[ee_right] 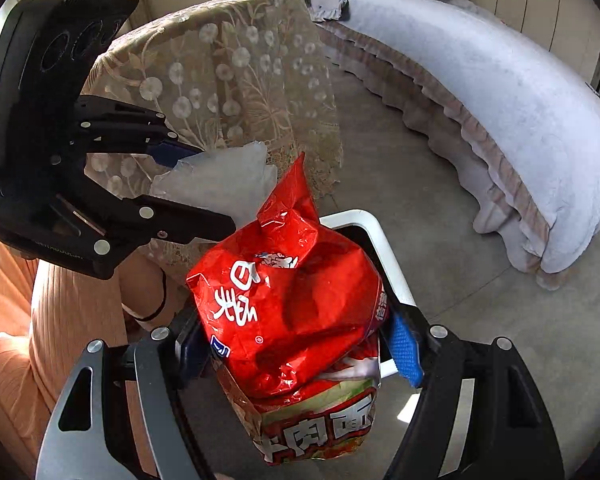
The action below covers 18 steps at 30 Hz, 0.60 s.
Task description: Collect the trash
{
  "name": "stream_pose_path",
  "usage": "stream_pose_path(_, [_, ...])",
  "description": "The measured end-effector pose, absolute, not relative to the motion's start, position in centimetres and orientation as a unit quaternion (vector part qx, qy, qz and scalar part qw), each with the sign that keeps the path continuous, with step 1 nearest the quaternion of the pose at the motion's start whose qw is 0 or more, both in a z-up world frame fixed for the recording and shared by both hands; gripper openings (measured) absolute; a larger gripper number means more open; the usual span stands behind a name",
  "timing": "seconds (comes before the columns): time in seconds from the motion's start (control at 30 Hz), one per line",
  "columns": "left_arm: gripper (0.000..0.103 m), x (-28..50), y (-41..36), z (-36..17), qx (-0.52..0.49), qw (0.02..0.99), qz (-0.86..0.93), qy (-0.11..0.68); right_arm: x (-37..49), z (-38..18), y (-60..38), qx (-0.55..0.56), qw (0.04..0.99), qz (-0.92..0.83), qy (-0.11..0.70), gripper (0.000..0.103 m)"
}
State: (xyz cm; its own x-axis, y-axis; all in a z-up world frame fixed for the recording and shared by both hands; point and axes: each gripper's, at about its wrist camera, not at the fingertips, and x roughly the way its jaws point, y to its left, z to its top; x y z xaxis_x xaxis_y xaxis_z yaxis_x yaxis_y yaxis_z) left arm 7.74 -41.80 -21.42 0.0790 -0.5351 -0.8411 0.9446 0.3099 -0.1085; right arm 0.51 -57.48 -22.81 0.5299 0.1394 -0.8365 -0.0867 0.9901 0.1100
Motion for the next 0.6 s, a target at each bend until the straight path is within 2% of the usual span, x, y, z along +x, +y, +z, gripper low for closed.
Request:
stream_pose_path(0.03, [0.058,8.0,-42.2,-21.9,0.25,0.687,-0.535,0.423,0.7,-23.4,-57.9,0.034,0.87,0.07,0.487,0.081])
stream_pose_path(0.07, [0.085,8.1,-42.5,-22.3,0.256,0.681,-0.536,0.428,0.7,-23.9,-58.1,0.035,0.866,0.073,0.494,0.089])
stream_pose_path(0.1, [0.098,7.9,-42.7,-22.7,0.26,0.677,-0.535,0.433,0.8,-24.2,-58.2,0.03,0.865,0.071,0.496,0.099])
stream_pose_path(0.33, [0.098,8.4,-43.0,-23.1,0.287,0.666,-0.534,0.434,0.7,-25.9,-59.3,0.006,0.851,0.061,0.522,0.099])
stream_pose_path(0.6, [0.098,8.3,-41.8,-20.1,0.266,0.697,-0.534,0.396,0.9,-23.4,-58.5,-0.008,0.867,0.064,0.495,0.099])
